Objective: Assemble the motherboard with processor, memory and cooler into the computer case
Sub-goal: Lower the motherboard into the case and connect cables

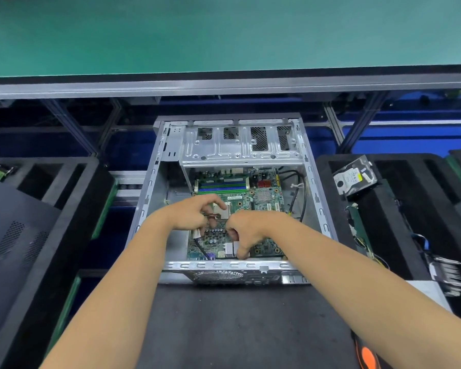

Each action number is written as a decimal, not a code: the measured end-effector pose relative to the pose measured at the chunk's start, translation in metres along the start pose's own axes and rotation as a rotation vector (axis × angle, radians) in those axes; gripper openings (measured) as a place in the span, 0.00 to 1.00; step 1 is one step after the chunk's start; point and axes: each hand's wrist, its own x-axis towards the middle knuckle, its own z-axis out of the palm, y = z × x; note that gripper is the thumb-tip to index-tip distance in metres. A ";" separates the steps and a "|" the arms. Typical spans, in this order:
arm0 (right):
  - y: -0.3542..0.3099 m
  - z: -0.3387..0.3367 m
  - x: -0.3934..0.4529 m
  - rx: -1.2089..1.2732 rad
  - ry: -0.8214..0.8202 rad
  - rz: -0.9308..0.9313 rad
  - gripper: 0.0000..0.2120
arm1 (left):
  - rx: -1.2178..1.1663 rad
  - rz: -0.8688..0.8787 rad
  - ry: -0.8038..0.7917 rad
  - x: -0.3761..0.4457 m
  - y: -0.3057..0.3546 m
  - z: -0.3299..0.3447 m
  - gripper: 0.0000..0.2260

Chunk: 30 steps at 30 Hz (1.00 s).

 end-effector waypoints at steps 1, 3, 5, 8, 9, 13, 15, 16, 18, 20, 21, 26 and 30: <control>0.000 -0.001 0.000 -0.018 -0.007 0.005 0.16 | -0.035 0.017 -0.015 -0.001 0.002 -0.001 0.26; 0.001 -0.002 0.000 -0.050 -0.020 0.014 0.15 | -0.088 0.056 -0.048 -0.002 0.005 -0.003 0.24; 0.003 -0.003 0.000 -0.050 -0.023 0.019 0.14 | -0.139 0.083 -0.054 -0.004 0.006 -0.003 0.16; 0.004 -0.005 -0.001 -0.037 -0.020 0.026 0.14 | -0.096 0.048 0.019 -0.003 0.002 0.000 0.11; 0.004 -0.005 -0.002 -0.031 -0.020 0.027 0.14 | -0.042 0.017 0.043 -0.002 -0.002 0.001 0.14; 0.007 -0.005 -0.004 -0.001 -0.013 0.033 0.15 | 0.153 -0.104 0.017 0.000 -0.013 0.003 0.14; 0.007 -0.005 -0.004 0.006 -0.010 0.038 0.15 | 0.191 -0.138 -0.005 -0.001 -0.013 0.005 0.11; 0.007 -0.005 -0.004 0.007 -0.009 0.039 0.16 | 0.211 -0.150 -0.021 0.000 -0.012 0.006 0.10; 0.008 -0.004 -0.003 0.010 -0.007 0.042 0.17 | 0.301 -0.173 -0.080 -0.001 -0.009 0.010 0.09; 0.008 -0.004 -0.001 0.012 -0.007 0.048 0.18 | 0.366 -0.177 -0.109 0.000 -0.008 0.012 0.09; 0.008 -0.004 -0.001 0.009 -0.007 0.050 0.18 | 0.372 -0.170 -0.100 0.000 -0.008 0.012 0.09; 0.010 -0.003 0.001 -0.005 -0.005 0.048 0.17 | 0.284 -0.120 -0.023 0.002 -0.009 0.011 0.05; 0.009 -0.004 0.002 -0.021 -0.004 0.039 0.16 | 0.328 -0.096 -0.009 0.004 -0.008 0.013 0.04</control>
